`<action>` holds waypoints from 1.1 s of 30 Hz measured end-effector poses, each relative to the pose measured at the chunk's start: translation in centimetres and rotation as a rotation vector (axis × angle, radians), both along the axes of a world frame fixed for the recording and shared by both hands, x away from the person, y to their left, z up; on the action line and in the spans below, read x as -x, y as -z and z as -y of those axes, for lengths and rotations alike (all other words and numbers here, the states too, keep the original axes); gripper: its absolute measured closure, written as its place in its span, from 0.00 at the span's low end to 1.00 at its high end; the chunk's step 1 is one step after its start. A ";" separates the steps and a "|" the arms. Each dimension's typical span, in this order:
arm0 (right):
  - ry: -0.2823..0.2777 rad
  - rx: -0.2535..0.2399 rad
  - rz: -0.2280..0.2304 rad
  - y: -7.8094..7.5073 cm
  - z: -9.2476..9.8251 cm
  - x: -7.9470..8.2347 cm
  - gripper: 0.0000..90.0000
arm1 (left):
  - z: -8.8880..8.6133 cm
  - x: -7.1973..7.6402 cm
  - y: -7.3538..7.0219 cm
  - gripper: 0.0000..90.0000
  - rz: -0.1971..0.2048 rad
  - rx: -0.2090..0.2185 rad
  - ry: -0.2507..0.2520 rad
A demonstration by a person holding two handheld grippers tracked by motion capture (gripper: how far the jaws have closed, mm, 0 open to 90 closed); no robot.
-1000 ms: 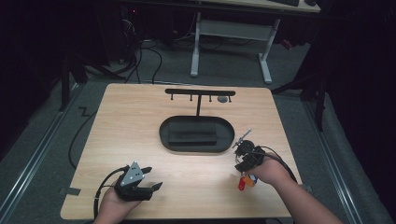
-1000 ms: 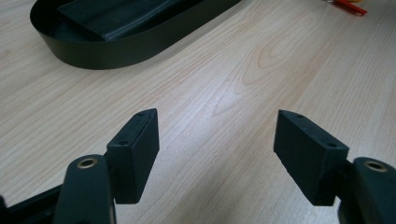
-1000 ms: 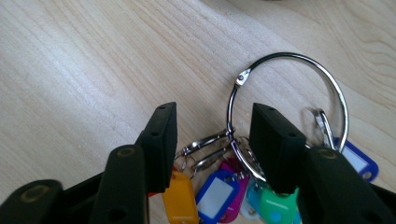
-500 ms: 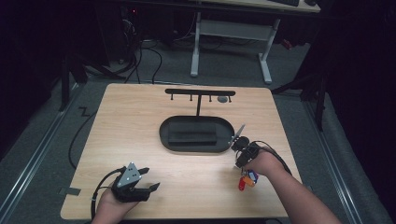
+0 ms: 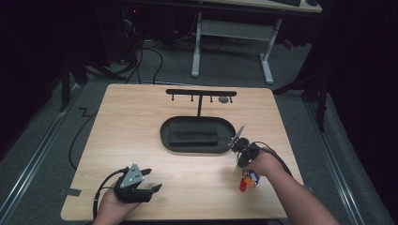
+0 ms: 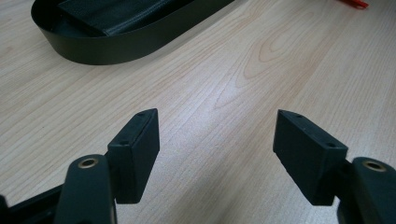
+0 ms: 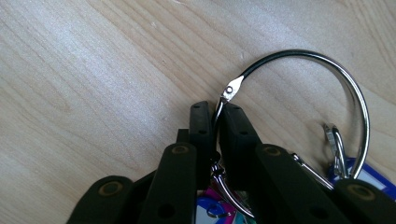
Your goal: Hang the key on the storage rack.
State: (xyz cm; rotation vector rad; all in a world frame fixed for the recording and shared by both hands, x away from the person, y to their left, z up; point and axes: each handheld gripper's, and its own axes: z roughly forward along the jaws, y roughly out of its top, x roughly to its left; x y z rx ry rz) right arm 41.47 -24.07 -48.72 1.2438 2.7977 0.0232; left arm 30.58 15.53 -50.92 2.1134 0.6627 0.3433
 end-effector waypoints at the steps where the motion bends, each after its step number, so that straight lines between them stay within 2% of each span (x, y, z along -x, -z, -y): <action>1: 0.010 -0.005 0.000 -0.1 -0.1 0.1 0.94 | 0.0 0.0 0.0 0.36 0.000 0.000 0.000; 10: 0.002 -0.025 0.030 -1.8 0.6 0.6 0.95 | 0.0 0.1 0.1 0.36 -0.001 -0.001 0.005; 19: -0.021 -0.025 0.086 -5.7 1.5 1.5 0.96 | 0.2 0.1 0.1 0.36 -0.004 -0.007 0.012; 21: -0.011 -0.023 0.096 -6.5 1.7 1.7 0.96 | 0.2 0.1 0.1 0.36 -0.004 -0.008 0.015; 26: 0.001 -0.010 0.112 -8.2 2.4 2.2 0.97 | 0.1 0.0 0.1 0.35 -0.006 -0.009 0.015; 31: -0.010 -0.004 0.129 -9.5 2.6 2.5 0.97 | 0.1 0.0 0.2 0.36 -0.007 -0.010 0.015; 33: -0.017 0.000 0.141 -10.6 2.7 2.8 0.97 | 0.2 0.0 0.2 0.35 -0.005 -0.007 0.014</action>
